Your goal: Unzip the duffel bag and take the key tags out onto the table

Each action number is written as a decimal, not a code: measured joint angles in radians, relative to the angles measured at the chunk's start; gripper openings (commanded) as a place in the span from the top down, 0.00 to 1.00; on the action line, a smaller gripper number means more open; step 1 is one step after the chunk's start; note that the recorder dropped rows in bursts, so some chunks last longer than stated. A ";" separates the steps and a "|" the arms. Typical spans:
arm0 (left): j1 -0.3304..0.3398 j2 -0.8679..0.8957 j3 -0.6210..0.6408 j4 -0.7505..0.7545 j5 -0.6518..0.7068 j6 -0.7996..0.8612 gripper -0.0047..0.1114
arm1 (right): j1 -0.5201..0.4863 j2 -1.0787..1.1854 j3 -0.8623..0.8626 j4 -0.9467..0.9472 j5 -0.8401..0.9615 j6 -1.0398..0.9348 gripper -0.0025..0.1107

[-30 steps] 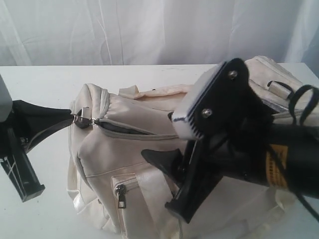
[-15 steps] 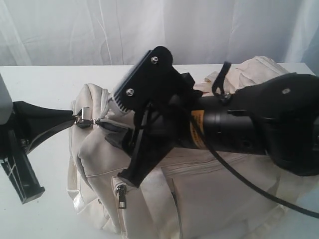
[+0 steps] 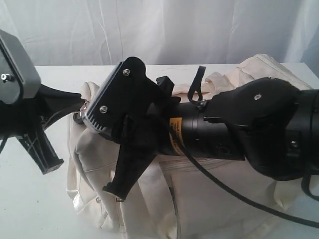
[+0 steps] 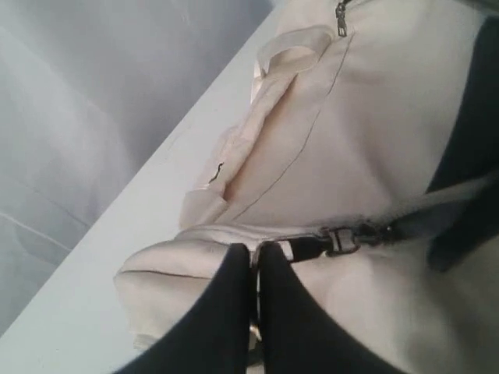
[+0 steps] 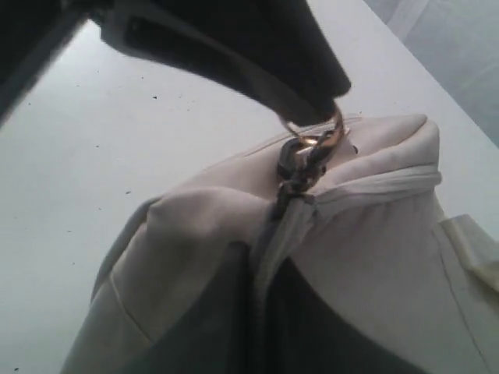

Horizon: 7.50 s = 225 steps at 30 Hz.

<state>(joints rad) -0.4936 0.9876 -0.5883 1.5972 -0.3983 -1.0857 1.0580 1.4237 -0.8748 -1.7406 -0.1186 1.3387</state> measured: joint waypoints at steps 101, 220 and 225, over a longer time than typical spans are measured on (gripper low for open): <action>-0.010 0.128 -0.127 0.153 0.060 -0.103 0.96 | -0.030 0.007 0.012 0.057 -0.228 0.232 0.98; 0.052 -0.014 0.126 -0.073 0.302 -0.161 0.34 | 0.024 -0.099 -0.043 -0.007 0.145 0.137 0.54; 0.052 -0.014 0.128 -0.075 0.247 -0.180 0.34 | 0.024 -0.256 0.017 0.096 0.367 0.112 0.53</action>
<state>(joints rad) -0.4411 0.9732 -0.4608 1.5217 -0.1512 -1.2659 1.0817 1.1681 -0.8578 -1.6443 0.2482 1.4508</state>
